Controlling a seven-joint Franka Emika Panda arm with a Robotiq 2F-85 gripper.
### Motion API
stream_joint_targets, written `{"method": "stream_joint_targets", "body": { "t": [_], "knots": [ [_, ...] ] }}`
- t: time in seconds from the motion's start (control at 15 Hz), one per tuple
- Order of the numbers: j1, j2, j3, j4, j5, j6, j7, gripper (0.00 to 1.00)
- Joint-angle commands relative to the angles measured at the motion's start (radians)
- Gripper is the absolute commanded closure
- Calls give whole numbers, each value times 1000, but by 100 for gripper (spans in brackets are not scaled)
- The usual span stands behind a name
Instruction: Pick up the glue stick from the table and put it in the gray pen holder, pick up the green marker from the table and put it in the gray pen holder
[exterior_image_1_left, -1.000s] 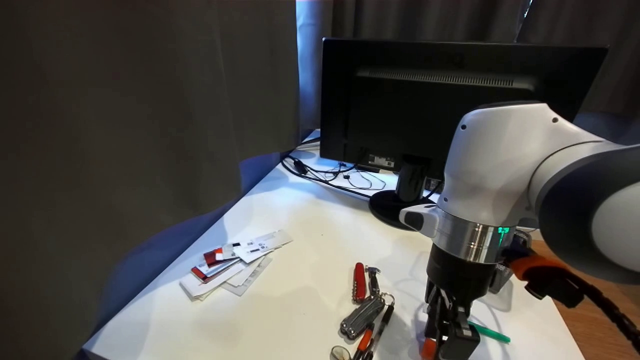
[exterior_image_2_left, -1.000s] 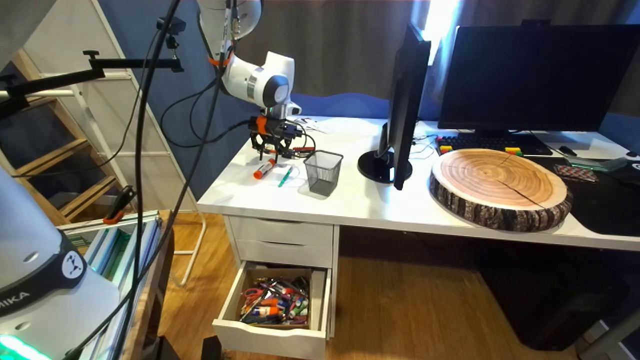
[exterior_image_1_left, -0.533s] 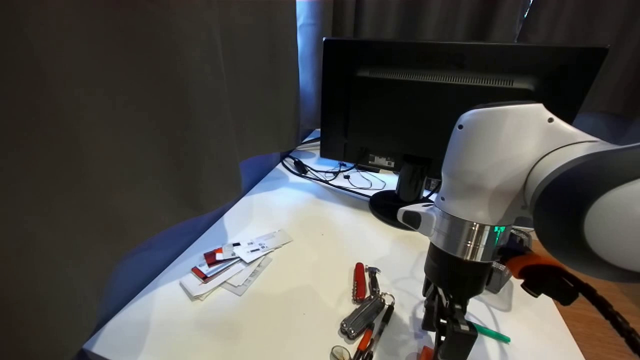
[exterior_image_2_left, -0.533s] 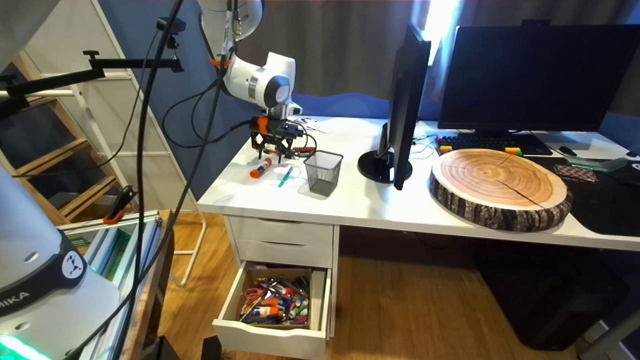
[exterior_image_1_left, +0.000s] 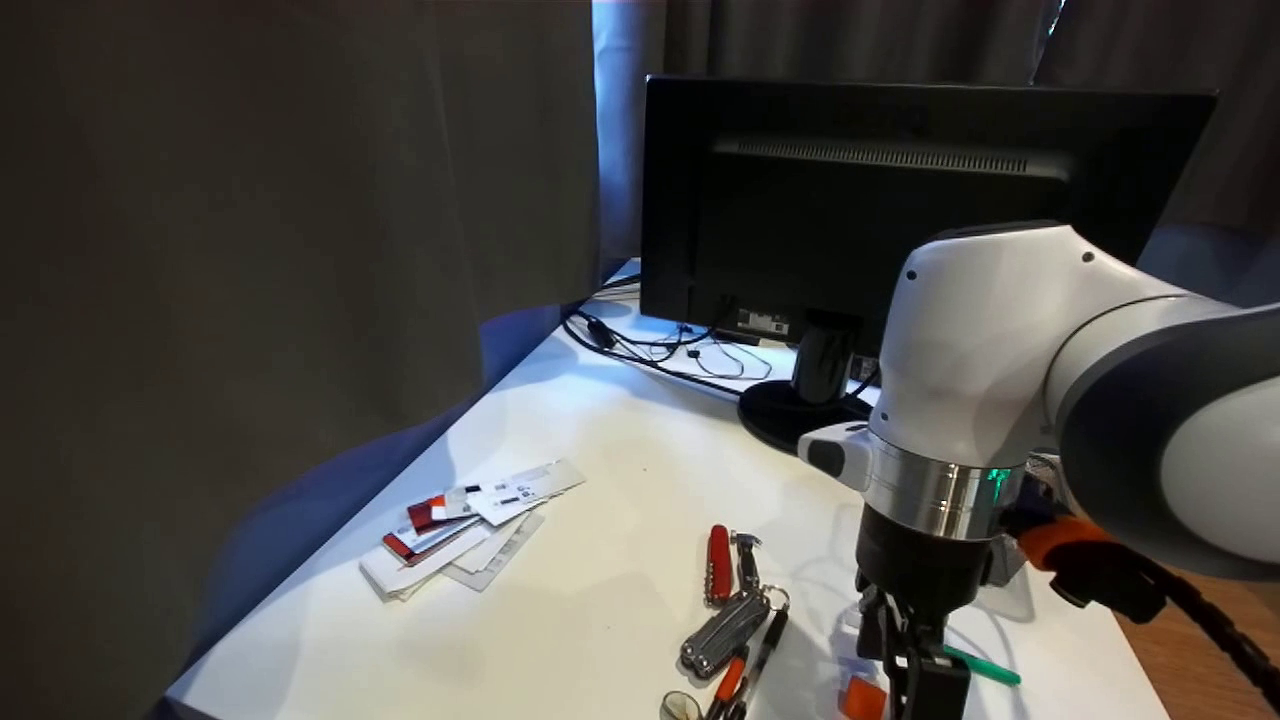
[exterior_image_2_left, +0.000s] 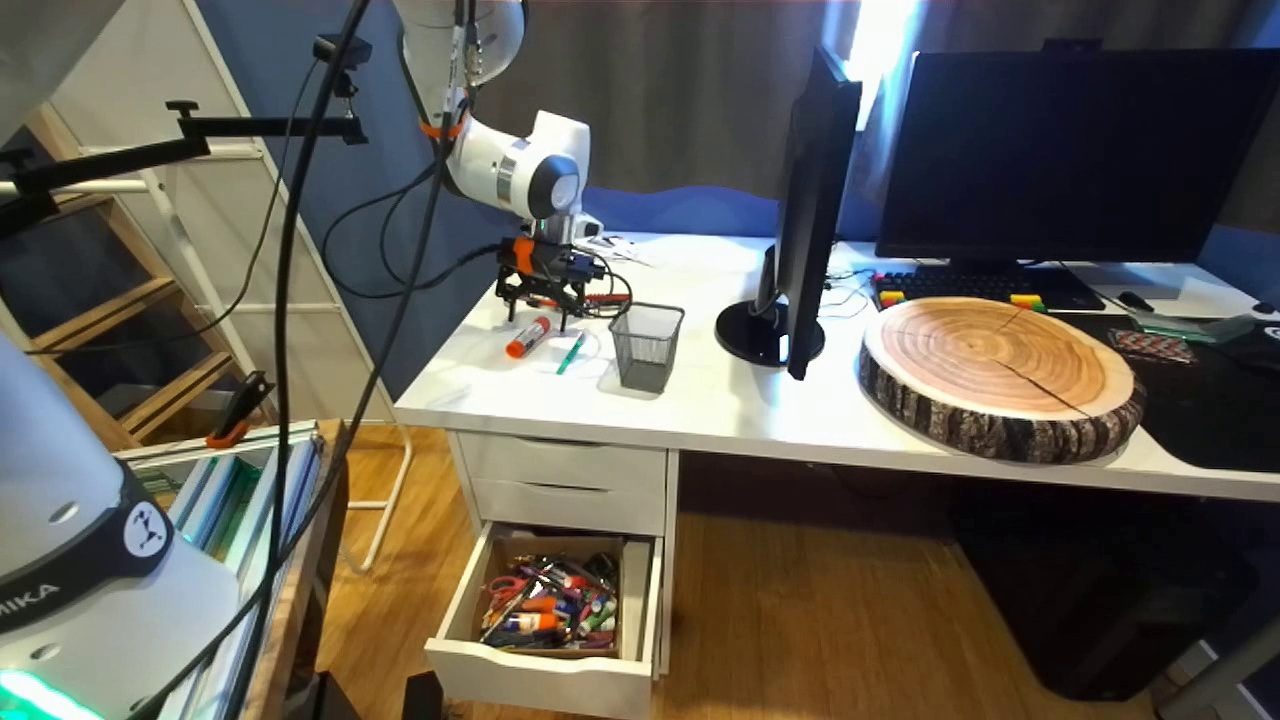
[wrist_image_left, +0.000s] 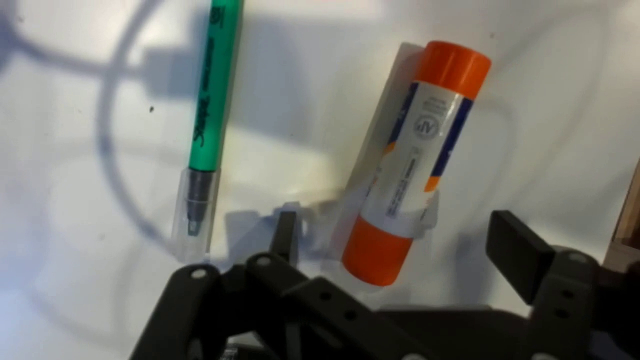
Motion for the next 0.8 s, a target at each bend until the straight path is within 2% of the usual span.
{"method": "stream_joint_targets", "body": {
  "t": [0.0, 0.53, 0.6, 0.73],
  "knots": [
    [30, 22, -26, 39, -43, -33, 39, 34],
    [23, -18, -24, 16, -42, -32, 45, 91],
    [17, -31, -18, 9, -37, -34, 43, 95],
    [5, -72, -10, -12, -30, -36, 44, 92]
  ]
}}
